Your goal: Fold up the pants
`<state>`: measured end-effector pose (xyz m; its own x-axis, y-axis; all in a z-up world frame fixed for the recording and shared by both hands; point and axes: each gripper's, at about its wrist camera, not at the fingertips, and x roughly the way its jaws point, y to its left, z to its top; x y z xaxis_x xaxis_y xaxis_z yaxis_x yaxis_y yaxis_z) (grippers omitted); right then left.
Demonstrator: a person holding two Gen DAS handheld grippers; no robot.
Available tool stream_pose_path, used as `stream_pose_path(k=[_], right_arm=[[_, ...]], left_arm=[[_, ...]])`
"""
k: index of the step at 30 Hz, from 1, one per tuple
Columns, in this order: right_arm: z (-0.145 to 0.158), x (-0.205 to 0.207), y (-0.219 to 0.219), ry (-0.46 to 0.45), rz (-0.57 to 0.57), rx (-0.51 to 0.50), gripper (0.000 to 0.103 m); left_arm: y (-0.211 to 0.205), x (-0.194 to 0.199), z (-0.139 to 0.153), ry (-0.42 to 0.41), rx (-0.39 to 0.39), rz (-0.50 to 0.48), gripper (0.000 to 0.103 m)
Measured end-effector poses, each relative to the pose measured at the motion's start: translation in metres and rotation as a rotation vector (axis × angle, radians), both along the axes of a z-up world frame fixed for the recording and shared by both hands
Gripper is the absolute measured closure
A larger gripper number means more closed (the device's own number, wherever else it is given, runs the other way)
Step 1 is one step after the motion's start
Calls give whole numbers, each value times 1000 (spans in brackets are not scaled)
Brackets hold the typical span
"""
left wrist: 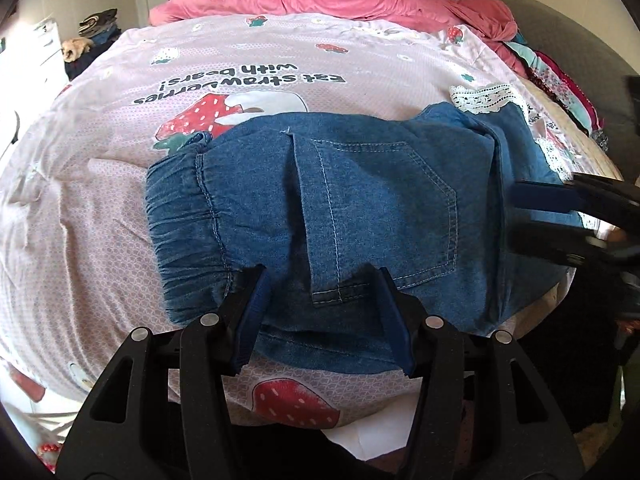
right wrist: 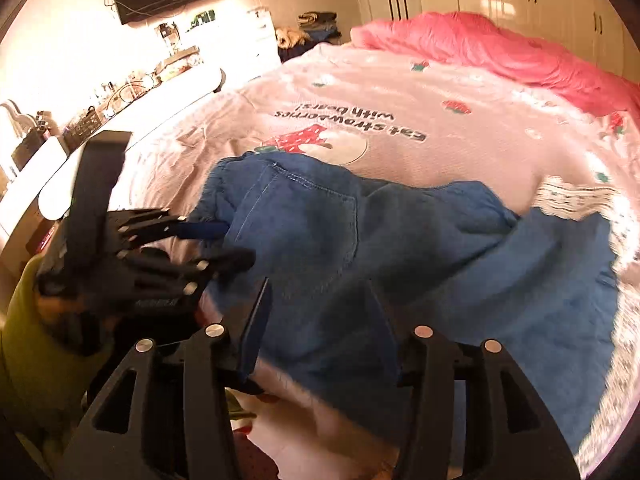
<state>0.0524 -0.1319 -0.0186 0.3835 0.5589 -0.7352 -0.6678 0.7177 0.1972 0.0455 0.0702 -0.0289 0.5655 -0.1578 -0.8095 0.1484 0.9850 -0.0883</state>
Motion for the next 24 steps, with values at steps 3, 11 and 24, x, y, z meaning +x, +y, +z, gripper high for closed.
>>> stream_pose_path(k=[3, 11, 24], right_arm=[[-31, 22, 12, 90, -49, -68, 56], [-25, 18, -19, 103, -104, 94, 56], [24, 9, -152, -27, -418, 202, 48]], left_arm=[[0, 0, 0, -2, -1, 1, 57], [0, -3, 6, -26, -11, 19, 57], [-69, -12, 47, -98, -89, -156, 51]])
